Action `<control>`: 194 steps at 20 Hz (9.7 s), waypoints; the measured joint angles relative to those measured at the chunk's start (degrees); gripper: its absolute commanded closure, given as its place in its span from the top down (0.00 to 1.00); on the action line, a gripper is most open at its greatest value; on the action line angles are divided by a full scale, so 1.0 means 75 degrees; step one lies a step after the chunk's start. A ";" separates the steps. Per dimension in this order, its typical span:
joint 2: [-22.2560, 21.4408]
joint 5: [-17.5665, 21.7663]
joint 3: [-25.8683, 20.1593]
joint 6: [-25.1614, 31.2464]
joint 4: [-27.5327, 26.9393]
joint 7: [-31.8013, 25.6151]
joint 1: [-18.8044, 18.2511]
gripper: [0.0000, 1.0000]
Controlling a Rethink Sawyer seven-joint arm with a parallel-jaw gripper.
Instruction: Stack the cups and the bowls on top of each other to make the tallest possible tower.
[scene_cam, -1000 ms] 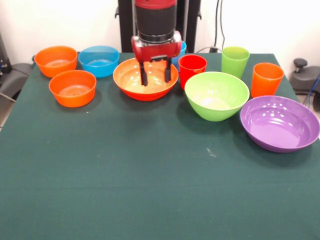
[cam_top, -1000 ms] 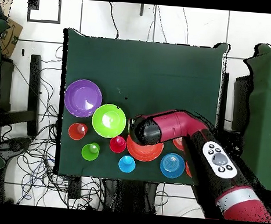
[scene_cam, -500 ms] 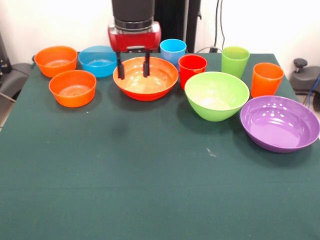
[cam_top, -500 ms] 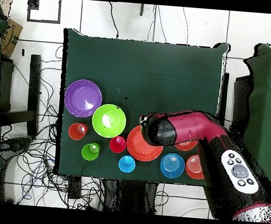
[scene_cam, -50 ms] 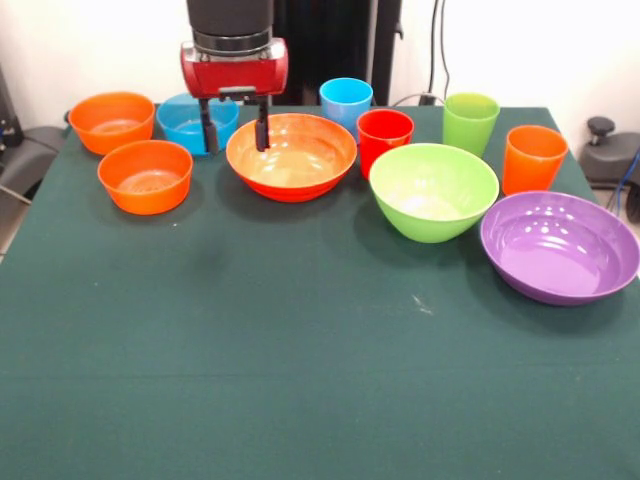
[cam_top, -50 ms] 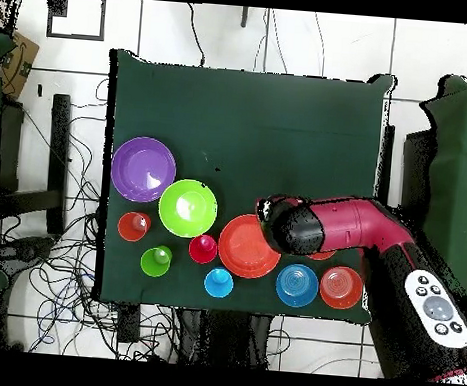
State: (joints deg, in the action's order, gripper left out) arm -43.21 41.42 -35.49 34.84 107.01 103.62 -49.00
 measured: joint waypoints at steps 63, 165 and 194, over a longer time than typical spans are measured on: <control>-0.0644 -0.0232 -0.0118 -0.0589 0.0571 -0.0614 0.1535 1.00; 0.2237 -0.0084 0.2420 -0.2729 -0.0341 -0.0611 0.3288 1.00; 0.1741 -0.0092 0.2934 -0.2727 -0.0403 -0.0611 0.4473 0.00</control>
State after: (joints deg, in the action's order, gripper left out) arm -30.15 40.73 -13.49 14.39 103.99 99.03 -15.45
